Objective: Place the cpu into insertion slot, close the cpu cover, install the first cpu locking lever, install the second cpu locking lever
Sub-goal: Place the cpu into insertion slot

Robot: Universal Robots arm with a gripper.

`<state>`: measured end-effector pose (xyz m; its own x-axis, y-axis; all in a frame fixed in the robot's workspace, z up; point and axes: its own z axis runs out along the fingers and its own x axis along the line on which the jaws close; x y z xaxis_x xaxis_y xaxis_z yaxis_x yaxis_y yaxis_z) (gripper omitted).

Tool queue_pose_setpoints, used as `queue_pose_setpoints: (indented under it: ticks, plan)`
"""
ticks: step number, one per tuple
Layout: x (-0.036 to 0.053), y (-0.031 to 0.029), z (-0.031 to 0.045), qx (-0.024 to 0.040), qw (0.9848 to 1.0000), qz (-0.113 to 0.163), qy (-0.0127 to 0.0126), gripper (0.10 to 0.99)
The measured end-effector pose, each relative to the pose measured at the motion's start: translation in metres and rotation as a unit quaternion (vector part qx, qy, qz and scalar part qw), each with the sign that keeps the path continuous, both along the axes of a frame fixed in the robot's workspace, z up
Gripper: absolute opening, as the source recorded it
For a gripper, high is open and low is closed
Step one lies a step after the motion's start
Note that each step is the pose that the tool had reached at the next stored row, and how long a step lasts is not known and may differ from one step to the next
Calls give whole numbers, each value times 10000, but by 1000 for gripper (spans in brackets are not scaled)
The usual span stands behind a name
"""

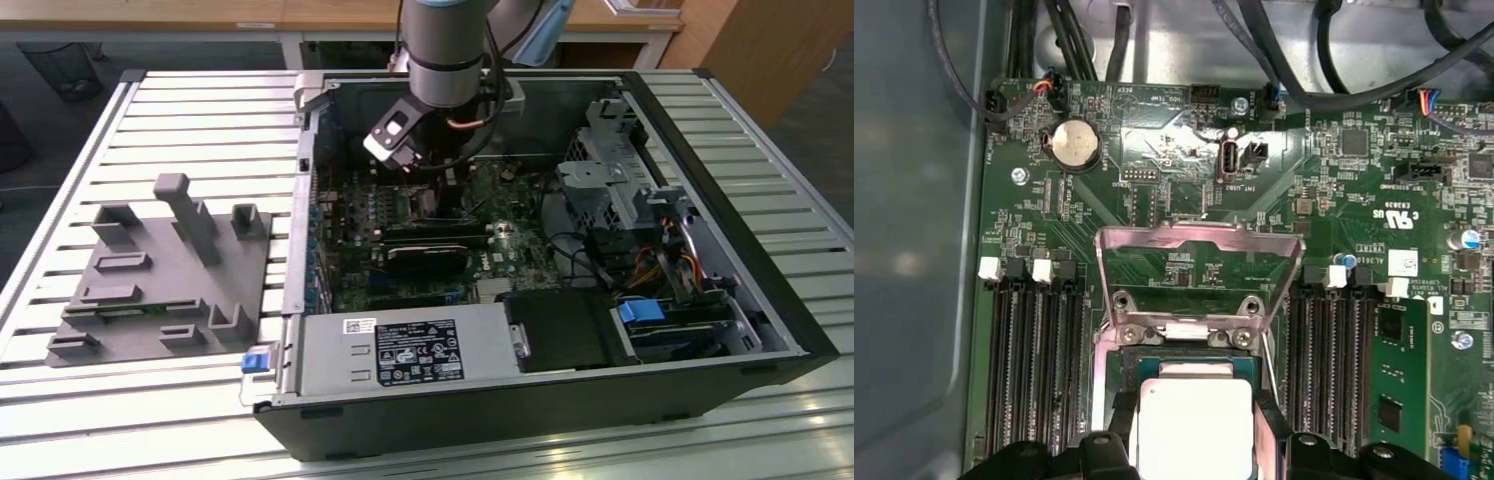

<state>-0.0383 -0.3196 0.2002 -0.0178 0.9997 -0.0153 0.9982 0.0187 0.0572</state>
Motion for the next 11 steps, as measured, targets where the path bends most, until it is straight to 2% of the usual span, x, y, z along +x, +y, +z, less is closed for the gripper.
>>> queue_pose_setpoints:
  ticks: [11]
  plan:
    - [-4, 8, -58, 0, 10000, -1, 0, 541]
